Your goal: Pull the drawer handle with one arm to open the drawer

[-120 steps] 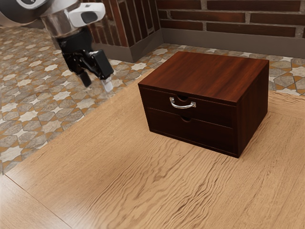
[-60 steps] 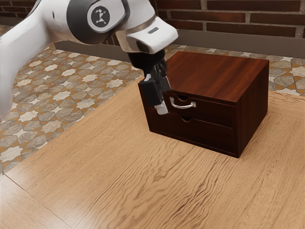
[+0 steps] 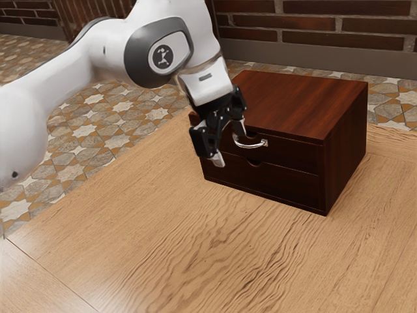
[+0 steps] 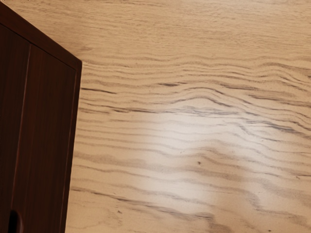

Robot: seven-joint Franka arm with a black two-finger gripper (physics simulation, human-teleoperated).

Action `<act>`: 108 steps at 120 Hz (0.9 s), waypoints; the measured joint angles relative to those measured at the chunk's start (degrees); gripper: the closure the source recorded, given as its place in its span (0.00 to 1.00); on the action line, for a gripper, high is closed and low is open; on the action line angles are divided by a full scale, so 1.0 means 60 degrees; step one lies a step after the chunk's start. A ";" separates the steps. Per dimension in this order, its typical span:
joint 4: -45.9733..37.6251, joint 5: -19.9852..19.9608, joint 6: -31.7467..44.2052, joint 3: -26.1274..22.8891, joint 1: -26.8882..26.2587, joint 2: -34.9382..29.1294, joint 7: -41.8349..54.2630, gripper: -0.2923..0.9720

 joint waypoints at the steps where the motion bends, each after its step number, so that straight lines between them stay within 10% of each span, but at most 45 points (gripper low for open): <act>1: -0.0006 -0.0001 0.0053 0.0000 0.0001 0.0033 0.0051 0.23; 108: -0.2053 -0.0009 0.4289 0.0000 -0.0049 0.0168 0.2806 0.23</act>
